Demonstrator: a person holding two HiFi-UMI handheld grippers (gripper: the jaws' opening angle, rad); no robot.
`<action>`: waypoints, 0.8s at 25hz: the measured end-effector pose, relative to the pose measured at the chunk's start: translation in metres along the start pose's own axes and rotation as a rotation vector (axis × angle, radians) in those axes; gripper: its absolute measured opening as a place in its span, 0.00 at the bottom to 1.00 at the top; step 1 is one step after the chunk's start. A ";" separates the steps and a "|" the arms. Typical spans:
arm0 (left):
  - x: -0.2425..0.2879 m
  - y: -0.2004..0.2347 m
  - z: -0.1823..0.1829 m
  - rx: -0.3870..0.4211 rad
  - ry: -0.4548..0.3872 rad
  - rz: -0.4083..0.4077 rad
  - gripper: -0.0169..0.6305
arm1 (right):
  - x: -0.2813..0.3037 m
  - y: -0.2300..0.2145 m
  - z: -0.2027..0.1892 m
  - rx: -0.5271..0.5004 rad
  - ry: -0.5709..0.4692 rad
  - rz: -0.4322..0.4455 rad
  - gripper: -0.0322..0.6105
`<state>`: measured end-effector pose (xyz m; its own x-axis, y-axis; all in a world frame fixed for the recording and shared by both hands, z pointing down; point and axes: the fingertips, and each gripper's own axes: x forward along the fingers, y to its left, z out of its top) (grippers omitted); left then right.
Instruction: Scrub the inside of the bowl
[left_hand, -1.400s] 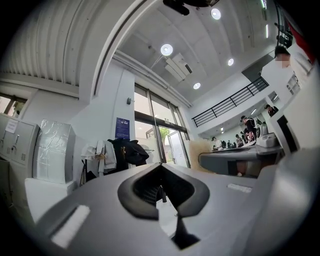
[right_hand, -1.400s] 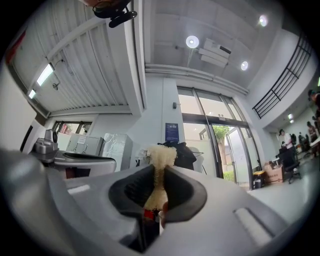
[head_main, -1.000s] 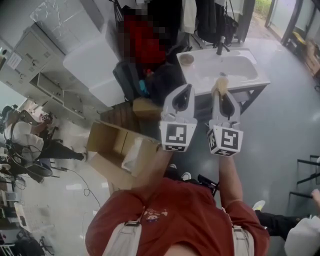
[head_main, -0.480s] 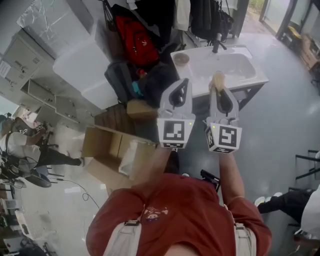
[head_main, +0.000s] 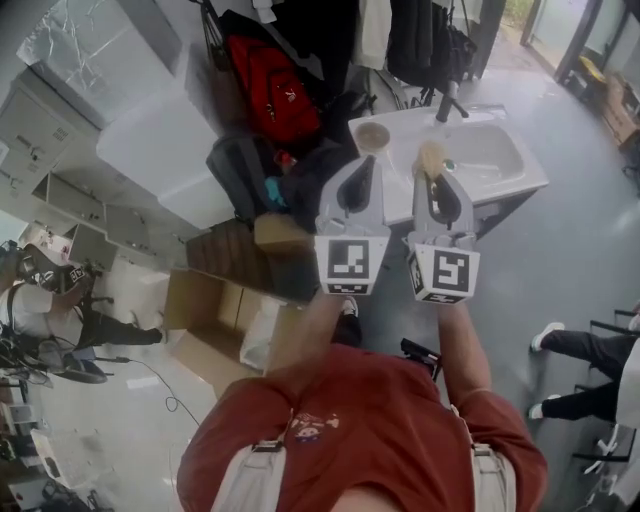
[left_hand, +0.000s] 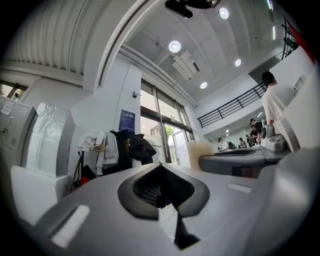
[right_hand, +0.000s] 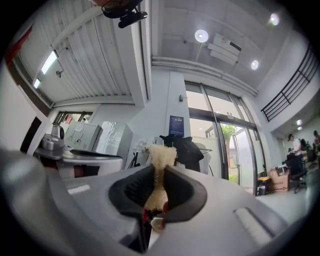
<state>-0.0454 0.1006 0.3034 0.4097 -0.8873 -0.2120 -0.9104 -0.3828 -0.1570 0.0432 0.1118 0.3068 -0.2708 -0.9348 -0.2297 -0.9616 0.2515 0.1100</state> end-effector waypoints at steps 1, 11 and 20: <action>0.007 0.009 -0.004 -0.004 0.003 0.002 0.04 | 0.011 0.002 -0.003 -0.001 0.002 0.001 0.13; 0.079 0.080 -0.037 -0.036 0.010 -0.001 0.04 | 0.111 0.011 -0.028 -0.016 0.016 -0.012 0.13; 0.129 0.117 -0.043 -0.033 -0.016 -0.030 0.04 | 0.175 0.009 -0.026 -0.016 -0.024 -0.038 0.13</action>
<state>-0.1016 -0.0695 0.2990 0.4376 -0.8710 -0.2232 -0.8989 -0.4178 -0.1320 -0.0116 -0.0559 0.2926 -0.2356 -0.9373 -0.2570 -0.9704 0.2121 0.1158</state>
